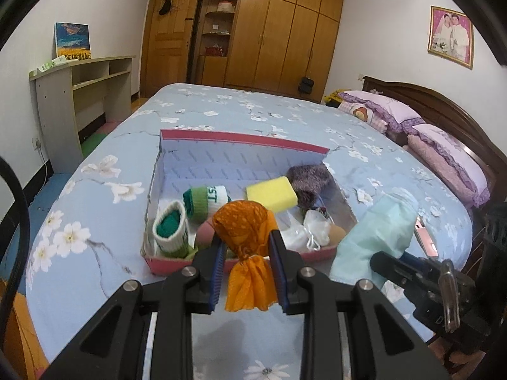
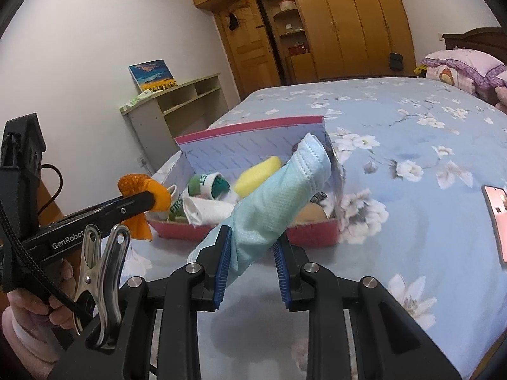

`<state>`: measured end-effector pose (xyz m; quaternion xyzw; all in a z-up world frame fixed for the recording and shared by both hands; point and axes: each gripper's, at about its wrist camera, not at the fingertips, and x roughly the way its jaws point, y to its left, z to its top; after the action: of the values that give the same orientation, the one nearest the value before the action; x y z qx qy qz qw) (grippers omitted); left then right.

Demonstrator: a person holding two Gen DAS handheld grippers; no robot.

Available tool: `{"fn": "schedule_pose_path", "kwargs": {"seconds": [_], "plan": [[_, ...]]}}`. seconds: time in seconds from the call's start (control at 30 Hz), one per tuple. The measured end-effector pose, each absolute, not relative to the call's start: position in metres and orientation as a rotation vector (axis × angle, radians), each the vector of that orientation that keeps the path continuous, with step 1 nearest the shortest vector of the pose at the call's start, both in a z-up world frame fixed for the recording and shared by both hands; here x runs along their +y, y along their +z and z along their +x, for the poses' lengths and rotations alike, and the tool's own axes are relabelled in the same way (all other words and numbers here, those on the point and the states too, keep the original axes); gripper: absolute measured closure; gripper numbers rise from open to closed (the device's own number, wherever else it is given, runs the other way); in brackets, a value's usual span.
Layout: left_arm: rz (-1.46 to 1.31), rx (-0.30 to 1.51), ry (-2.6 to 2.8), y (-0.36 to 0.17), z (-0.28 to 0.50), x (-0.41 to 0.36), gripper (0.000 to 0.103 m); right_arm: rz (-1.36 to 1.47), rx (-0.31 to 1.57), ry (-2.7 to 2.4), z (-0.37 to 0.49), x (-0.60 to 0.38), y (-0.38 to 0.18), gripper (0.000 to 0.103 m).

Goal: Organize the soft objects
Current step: 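Carry the orange bundle and pale blue cloth over the pink box with both tools, then open the left tool to drop the orange bundle while the right tool releases the blue cloth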

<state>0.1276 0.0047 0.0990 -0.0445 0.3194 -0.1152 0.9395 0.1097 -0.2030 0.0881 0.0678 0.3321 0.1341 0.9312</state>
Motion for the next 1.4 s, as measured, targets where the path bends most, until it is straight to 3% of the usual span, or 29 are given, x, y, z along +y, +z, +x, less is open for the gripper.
{"fn": "schedule_pose_path", "kwargs": {"seconds": [0.6,1.23,1.4], "plan": [[-0.091,0.656,-0.211,0.099,0.199,0.008,0.075,0.126,0.705,0.32,0.168,-0.183,0.081,0.076],[-0.111,0.701,-0.156,0.055,0.266,0.025,0.074,0.086,0.758,0.295,0.205,-0.163,0.058,0.076],[-0.117,0.71,-0.15,0.051,0.269,0.026,0.062,0.083,0.774,0.293,0.213,-0.158,0.051,0.076]]}}
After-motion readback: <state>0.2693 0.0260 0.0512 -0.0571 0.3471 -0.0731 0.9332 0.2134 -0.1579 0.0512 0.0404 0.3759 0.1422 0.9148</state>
